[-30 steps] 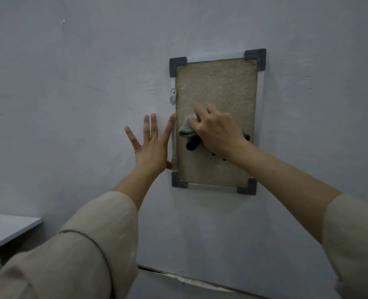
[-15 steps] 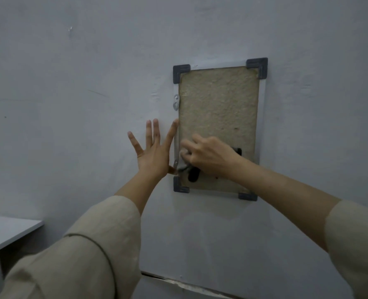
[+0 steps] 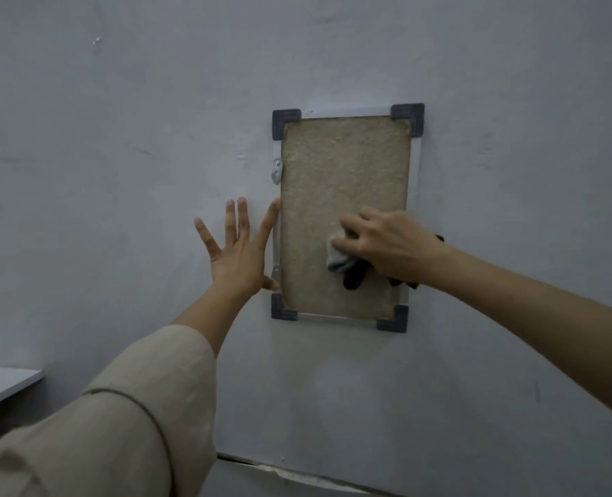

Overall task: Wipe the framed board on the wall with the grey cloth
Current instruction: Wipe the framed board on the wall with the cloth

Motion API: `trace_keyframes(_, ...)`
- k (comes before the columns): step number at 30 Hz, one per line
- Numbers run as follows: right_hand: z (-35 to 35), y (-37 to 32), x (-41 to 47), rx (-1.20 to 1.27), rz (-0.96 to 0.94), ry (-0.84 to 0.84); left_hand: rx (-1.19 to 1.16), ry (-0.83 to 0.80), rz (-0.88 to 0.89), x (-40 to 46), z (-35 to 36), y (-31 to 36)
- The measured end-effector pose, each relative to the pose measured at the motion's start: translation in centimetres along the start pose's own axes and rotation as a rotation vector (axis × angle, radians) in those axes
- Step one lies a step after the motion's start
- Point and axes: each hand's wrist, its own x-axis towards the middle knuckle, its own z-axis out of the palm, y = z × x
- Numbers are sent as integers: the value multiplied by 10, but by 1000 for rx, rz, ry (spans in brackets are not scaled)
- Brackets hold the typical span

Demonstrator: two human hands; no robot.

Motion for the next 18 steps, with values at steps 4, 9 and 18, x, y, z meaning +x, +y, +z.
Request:
trace_keyframes(4,-4,28,-13,7,159,47,10,-9,-13,0,0,0)
trace_keyframes(9,-9,39,-16,113,589,159,5,-24,-16,-1,-3,2)
trace_keyframes(18,-10,40,-18,49,354,119,-3,-11,-18,-1,-2,2)
